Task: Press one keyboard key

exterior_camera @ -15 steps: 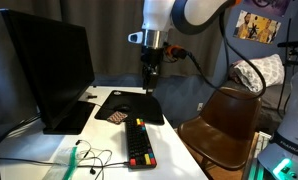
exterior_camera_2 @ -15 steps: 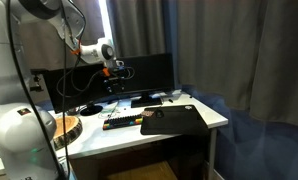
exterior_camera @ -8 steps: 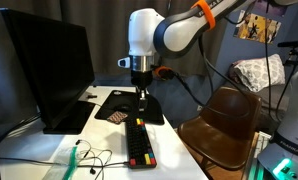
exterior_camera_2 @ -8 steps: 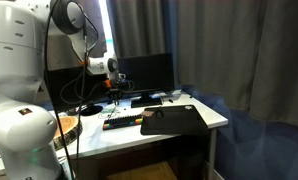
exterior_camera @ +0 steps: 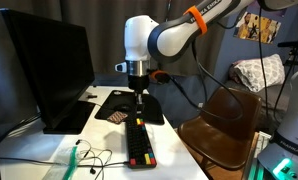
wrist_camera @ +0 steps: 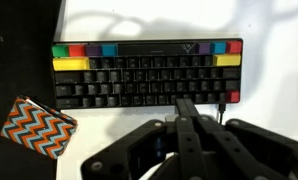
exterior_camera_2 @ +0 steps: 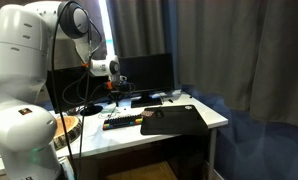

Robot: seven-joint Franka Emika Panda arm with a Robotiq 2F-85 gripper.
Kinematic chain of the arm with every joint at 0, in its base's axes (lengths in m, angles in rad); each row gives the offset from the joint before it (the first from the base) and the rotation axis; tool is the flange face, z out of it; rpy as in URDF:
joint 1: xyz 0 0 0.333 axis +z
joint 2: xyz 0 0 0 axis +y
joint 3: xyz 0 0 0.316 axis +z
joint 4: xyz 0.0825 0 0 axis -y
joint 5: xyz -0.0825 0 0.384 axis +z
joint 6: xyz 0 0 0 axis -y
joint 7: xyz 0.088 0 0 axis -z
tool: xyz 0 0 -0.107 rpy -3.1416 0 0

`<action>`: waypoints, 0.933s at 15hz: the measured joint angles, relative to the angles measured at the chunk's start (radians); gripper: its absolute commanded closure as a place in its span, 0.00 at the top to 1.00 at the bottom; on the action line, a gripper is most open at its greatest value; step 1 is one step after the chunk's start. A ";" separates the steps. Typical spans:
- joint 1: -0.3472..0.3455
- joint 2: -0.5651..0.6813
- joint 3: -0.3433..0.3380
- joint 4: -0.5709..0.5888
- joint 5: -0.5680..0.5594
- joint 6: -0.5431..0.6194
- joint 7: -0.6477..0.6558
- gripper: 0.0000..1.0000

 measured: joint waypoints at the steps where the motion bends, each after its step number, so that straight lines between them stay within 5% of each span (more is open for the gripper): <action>1: 0.000 0.005 -0.002 0.001 -0.002 0.000 -0.001 0.00; 14: 0.000 0.190 -0.035 0.118 -0.029 0.013 -0.005 0.00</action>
